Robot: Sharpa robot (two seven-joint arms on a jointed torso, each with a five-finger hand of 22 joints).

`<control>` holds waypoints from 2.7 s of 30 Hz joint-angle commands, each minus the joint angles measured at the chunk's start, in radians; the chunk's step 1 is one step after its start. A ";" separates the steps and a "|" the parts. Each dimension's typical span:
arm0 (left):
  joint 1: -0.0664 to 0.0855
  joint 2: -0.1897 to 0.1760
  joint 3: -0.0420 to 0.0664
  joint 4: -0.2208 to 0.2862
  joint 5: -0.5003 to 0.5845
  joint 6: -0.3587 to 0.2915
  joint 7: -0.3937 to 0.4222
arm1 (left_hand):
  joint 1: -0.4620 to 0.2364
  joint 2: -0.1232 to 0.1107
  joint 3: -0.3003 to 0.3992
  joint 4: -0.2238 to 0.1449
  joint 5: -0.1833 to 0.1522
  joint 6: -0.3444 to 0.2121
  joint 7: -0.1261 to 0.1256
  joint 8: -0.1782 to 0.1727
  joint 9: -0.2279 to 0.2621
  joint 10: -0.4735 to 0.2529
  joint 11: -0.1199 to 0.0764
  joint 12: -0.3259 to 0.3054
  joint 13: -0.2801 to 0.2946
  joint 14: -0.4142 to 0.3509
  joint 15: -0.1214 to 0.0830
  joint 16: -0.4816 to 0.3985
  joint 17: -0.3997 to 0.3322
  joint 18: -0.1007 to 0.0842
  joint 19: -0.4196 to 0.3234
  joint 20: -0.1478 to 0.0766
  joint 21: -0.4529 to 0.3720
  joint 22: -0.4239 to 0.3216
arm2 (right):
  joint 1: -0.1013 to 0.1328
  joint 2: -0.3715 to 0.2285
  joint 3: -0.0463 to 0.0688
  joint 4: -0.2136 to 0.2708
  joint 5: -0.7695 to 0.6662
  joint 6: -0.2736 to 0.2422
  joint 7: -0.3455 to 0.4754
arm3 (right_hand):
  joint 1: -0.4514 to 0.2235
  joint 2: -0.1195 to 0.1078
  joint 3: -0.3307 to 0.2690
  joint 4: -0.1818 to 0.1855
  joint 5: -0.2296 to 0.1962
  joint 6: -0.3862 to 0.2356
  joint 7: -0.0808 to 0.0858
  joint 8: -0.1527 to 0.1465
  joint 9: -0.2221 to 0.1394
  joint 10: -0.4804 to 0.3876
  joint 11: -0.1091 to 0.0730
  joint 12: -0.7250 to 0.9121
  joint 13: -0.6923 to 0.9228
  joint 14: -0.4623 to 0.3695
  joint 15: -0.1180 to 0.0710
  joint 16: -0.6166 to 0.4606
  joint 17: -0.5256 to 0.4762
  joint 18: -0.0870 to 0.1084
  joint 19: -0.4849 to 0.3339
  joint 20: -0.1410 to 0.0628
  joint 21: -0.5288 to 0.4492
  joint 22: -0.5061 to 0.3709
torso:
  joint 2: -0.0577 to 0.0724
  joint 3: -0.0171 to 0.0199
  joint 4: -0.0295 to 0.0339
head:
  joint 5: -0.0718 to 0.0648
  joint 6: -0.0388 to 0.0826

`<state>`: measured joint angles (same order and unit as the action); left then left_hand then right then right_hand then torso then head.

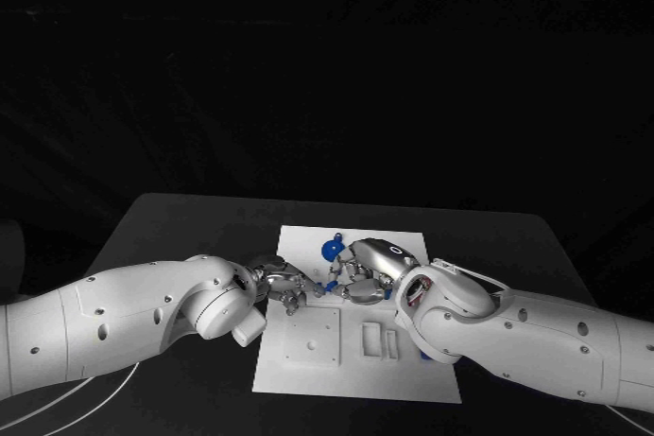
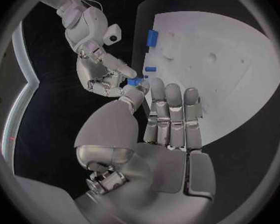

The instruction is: Assemble the parts on the task board

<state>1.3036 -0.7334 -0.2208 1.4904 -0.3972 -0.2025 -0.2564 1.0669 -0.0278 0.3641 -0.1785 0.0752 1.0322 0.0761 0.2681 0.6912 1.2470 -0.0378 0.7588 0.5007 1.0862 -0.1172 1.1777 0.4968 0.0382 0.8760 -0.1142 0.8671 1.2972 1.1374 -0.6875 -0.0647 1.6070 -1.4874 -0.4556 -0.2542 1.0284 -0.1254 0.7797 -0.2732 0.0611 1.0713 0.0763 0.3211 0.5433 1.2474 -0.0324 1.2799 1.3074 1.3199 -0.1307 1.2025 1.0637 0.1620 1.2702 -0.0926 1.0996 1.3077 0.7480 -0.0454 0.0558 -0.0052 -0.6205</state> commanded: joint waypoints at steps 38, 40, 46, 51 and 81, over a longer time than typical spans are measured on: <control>0.001 0.019 0.001 -0.016 0.015 0.009 0.009 | -0.019 0.003 0.020 -0.016 0.017 -0.003 -0.002 0.014 -0.006 0.002 0.003 -0.005 0.004 0.006 0.003 -0.004 0.004 -0.011 0.012 -0.093 -0.008 0.007 | 0.000 0.023 0.000 -0.004 0.012 0.000 0.022 | 0.008 0.000 0.008 0.002 -0.005 0.008 0.001 0.003 0.002 0.005 0.000 0.006 0.010 -0.001 -0.008 0.004 0.000 0.100 0.003 -0.003 0.005 0.014 | 0.000 -0.0001 0.0001 | 0.002 -0.003; 0.001 0.016 0.001 -0.024 0.016 0.008 0.010 | -0.019 0.002 0.021 -0.017 0.018 -0.003 -0.002 0.014 -0.006 0.002 0.003 -0.005 0.004 0.006 0.003 -0.004 0.004 -0.011 0.012 -0.093 -0.009 0.008 | 0.000 0.020 0.000 -0.005 0.010 -0.001 0.022 | 0.008 0.000 0.008 0.002 -0.005 0.008 0.001 0.003 0.002 0.005 0.000 0.006 0.010 -0.001 -0.008 0.004 0.000 0.100 0.003 -0.003 0.005 0.014 | 0.000 0.0002 0.0000 | 0.002 -0.003; 0.001 0.001 0.001 -0.035 0.033 0.000 0.014 | -0.019 0.002 0.024 -0.021 0.019 -0.005 -0.001 0.014 -0.007 0.002 0.003 -0.006 0.005 0.006 0.003 -0.004 0.005 -0.011 0.012 -0.093 -0.009 0.008 | 0.000 0.007 0.000 -0.016 0.009 0.000 0.020 | 0.009 0.000 0.008 0.002 -0.005 0.008 0.001 0.003 0.002 0.006 0.000 0.006 0.010 -0.001 -0.008 0.004 0.000 0.100 0.003 -0.003 0.005 0.014 | 0.000 0.0005 -0.0001 | 0.001 -0.002; 0.001 -0.006 0.001 -0.039 0.048 -0.002 0.017 | -0.042 -0.010 0.022 -0.022 -0.020 -0.010 0.001 0.016 -0.012 0.002 0.005 -0.007 0.006 0.006 0.004 -0.006 0.006 -0.012 0.014 -0.093 -0.012 0.012 | 0.000 0.006 0.000 -0.024 0.009 0.000 0.020 | 0.009 -0.001 0.008 0.002 -0.005 0.008 0.001 0.003 0.002 0.006 0.000 0.006 0.010 -0.001 -0.008 0.004 0.000 0.100 0.003 -0.003 0.005 0.014 | -0.001 -0.0004 -0.0001 | 0.001 -0.002; 0.001 0.002 0.001 -0.025 0.069 0.024 0.028 | -0.064 -0.063 -0.023 -0.078 -0.026 -0.023 0.003 0.026 -0.014 -0.002 0.007 -0.011 0.012 -0.001 0.005 -0.007 0.012 -0.008 0.013 -0.091 -0.022 0.020 | 0.000 0.023 0.000 -0.031 0.009 -0.008 0.025 | 0.009 -0.001 0.010 0.002 -0.005 0.008 0.001 0.003 0.002 0.006 0.000 0.007 0.011 -0.001 -0.008 0.004 0.000 0.100 0.004 -0.004 0.005 0.014 | 0.000 0.0006 -0.0001 | 0.003 -0.003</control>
<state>1.3035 -0.7345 -0.2209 1.4615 -0.3310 -0.1983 -0.2407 0.9973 -0.0870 0.3421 -0.2504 0.0532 1.0162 0.0811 0.2881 0.6774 1.2470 -0.0377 0.7509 0.5116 1.0840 -0.1151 1.1740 0.5079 0.0382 0.8829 -0.1144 0.8516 1.3078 1.1376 -0.6661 -0.0644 1.5718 -1.4726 -0.4595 -0.2411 1.0284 -0.1254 0.7824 -0.2705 0.0611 1.0714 0.0764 0.3213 0.5441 1.2488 -0.0339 1.2844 1.3080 1.3188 -0.1338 1.2025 1.0637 0.1623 1.2702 -0.0925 1.0996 1.3081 0.7481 -0.0452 0.0552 -0.0025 -0.6239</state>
